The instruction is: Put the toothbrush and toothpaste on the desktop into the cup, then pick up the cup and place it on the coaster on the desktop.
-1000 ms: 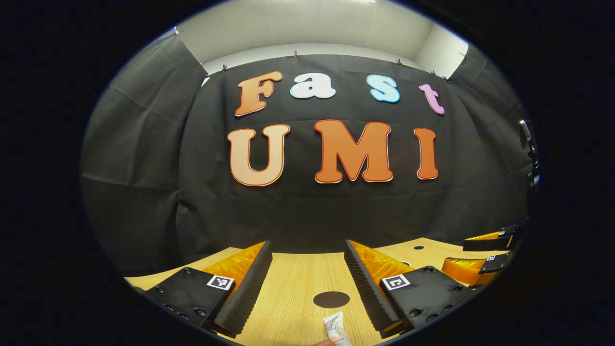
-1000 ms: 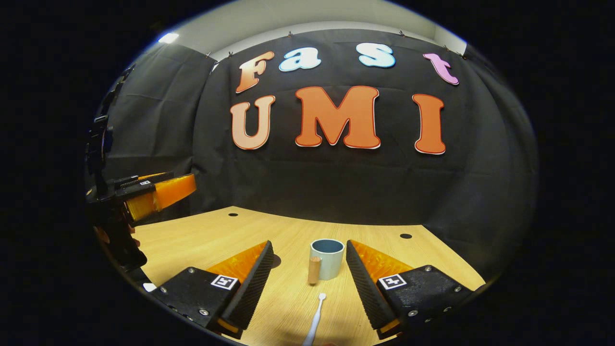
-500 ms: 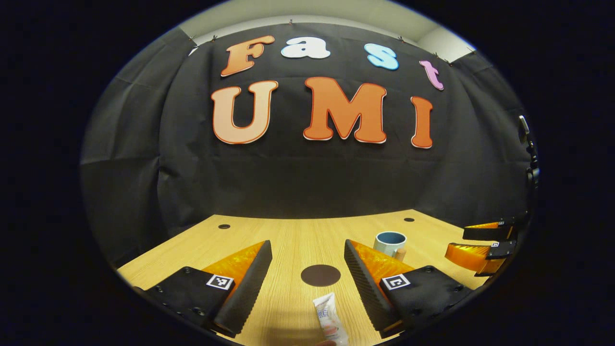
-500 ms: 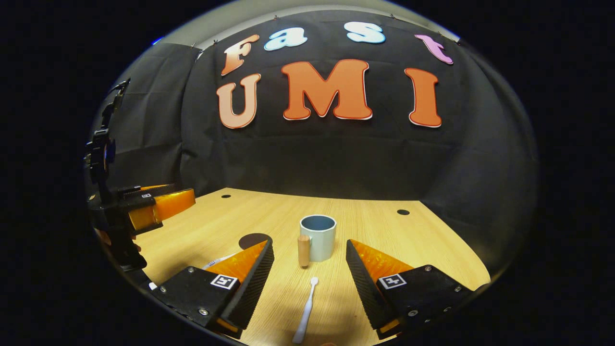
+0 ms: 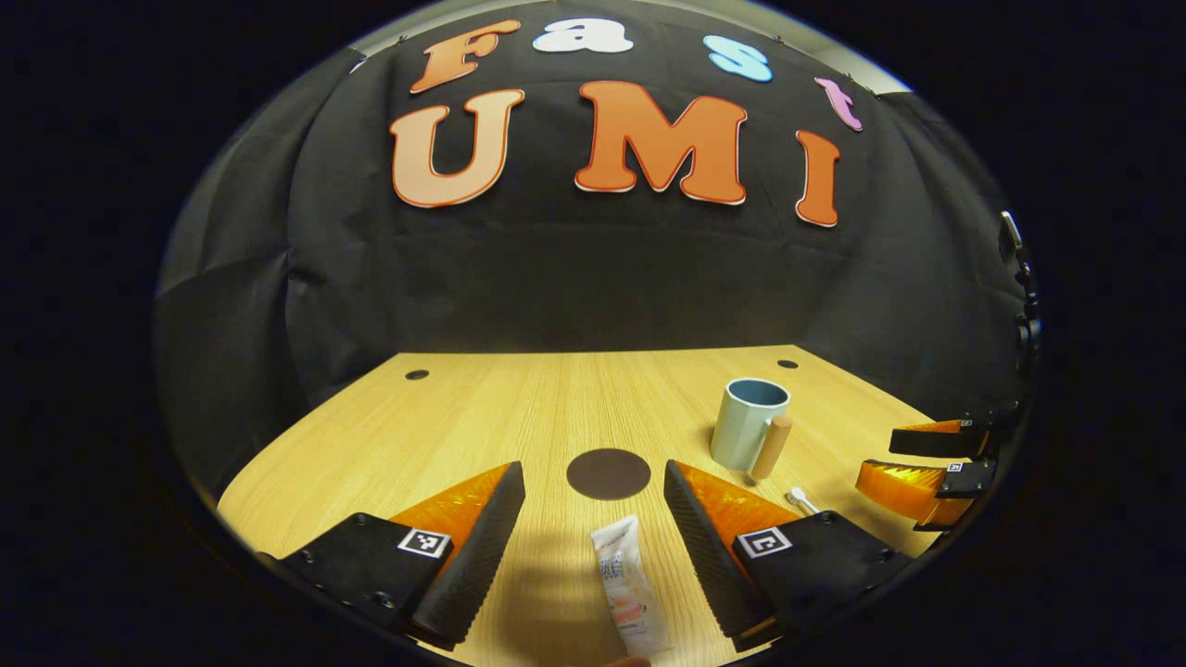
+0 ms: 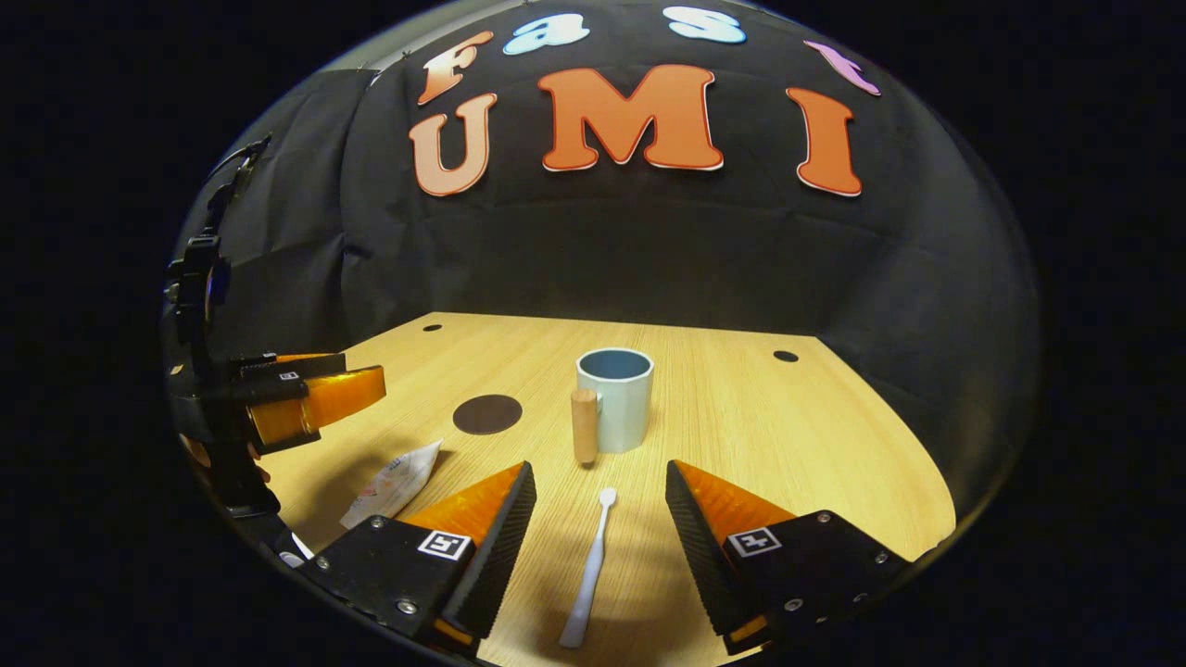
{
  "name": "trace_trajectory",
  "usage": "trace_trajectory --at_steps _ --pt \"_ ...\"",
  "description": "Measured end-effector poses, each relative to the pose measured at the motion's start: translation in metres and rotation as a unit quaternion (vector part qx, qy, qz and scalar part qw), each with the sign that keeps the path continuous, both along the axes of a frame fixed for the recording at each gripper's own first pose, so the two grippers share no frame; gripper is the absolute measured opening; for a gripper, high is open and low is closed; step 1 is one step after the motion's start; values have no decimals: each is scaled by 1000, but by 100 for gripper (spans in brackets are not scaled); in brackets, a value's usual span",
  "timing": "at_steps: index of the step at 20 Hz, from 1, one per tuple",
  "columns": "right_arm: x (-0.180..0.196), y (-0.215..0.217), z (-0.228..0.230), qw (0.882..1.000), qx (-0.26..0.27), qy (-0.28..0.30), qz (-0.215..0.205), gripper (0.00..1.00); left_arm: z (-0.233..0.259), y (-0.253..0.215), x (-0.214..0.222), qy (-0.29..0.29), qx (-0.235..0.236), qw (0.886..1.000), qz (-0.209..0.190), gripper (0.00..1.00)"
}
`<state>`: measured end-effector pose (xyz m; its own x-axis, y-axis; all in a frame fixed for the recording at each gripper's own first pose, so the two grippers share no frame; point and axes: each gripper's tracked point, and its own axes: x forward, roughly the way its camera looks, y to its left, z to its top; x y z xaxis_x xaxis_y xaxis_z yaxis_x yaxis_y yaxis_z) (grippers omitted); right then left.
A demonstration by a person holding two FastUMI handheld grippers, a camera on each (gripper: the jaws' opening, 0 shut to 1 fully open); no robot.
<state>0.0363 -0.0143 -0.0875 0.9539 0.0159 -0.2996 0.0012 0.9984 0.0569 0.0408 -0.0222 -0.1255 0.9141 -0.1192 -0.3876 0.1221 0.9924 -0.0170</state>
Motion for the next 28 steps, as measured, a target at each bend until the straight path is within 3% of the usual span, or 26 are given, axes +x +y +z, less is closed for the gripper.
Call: trace_trajectory --at_steps 13,17,21,22,23,25,26,28 --pt "-3 13 -60 995 8 103 7 85 -55 -5 -12 112 12 994 -6 96" --pt "-3 18 -64 993 14 115 12 71 -71 -7 -17 134 13 991 -5 96" --pt "-6 19 -65 991 16 135 5 69 -87 -13 -19 153 17 988 -2 96" --pt "-7 20 -64 990 19 140 2 63 -92 -12 -21 161 19 987 -1 96" --pt "-8 21 -64 989 20 144 2 68 -98 -12 -23 169 21 985 2 96" --pt "-7 20 -60 989 19 150 3 68 -105 -12 -26 182 17 983 4 96" --pt "-8 20 -58 988 18 152 3 68 -108 -16 -28 190 9 982 -1 96" --pt "-9 21 -57 987 15 159 4 68 -113 -17 -29 199 11 980 2 83"
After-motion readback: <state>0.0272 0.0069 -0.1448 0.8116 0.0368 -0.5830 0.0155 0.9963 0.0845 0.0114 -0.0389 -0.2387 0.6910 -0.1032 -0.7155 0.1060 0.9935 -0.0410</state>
